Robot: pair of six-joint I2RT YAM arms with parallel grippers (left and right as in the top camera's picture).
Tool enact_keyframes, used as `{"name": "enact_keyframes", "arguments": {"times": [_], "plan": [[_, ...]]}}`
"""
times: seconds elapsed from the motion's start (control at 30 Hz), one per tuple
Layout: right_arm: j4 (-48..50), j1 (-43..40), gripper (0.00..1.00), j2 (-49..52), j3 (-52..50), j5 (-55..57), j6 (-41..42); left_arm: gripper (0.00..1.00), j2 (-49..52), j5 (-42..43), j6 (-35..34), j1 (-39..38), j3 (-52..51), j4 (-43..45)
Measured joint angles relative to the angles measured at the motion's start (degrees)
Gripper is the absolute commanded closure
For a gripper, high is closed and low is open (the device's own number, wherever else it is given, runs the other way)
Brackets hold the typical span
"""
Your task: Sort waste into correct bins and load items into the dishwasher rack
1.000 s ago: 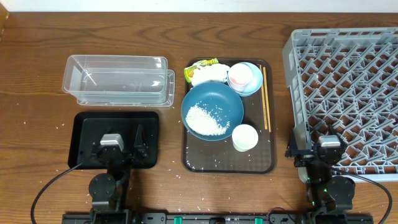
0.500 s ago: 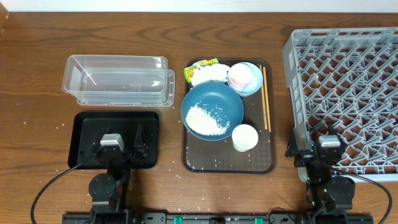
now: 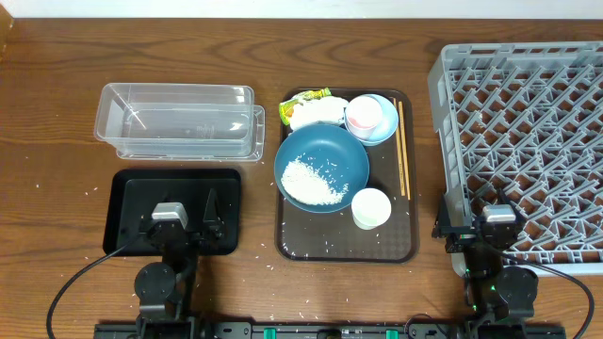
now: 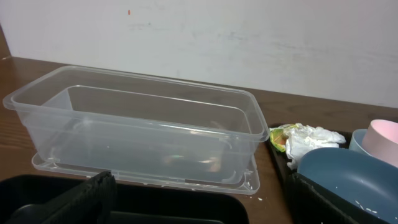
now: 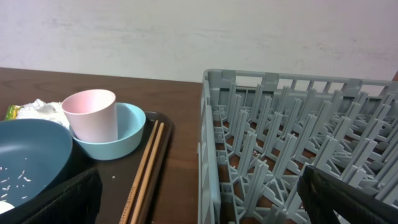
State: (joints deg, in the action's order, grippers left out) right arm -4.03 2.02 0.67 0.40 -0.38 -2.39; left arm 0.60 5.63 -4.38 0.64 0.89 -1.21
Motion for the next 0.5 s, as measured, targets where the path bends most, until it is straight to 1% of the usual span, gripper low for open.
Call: {"name": "enact_keyframes", "arguments": {"times": [0.43, 0.5], "plan": [[0.0, 0.0, 0.01, 0.0, 0.0, -0.2, 0.1, 0.11, 0.0, 0.0, 0.0, 0.0, 0.0, 0.0], [0.3, 0.0, 0.01, 0.0, 0.0, -1.7, 1.7, 0.11, 0.0, 0.0, 0.0, 0.0, 0.0, 0.0]]}}
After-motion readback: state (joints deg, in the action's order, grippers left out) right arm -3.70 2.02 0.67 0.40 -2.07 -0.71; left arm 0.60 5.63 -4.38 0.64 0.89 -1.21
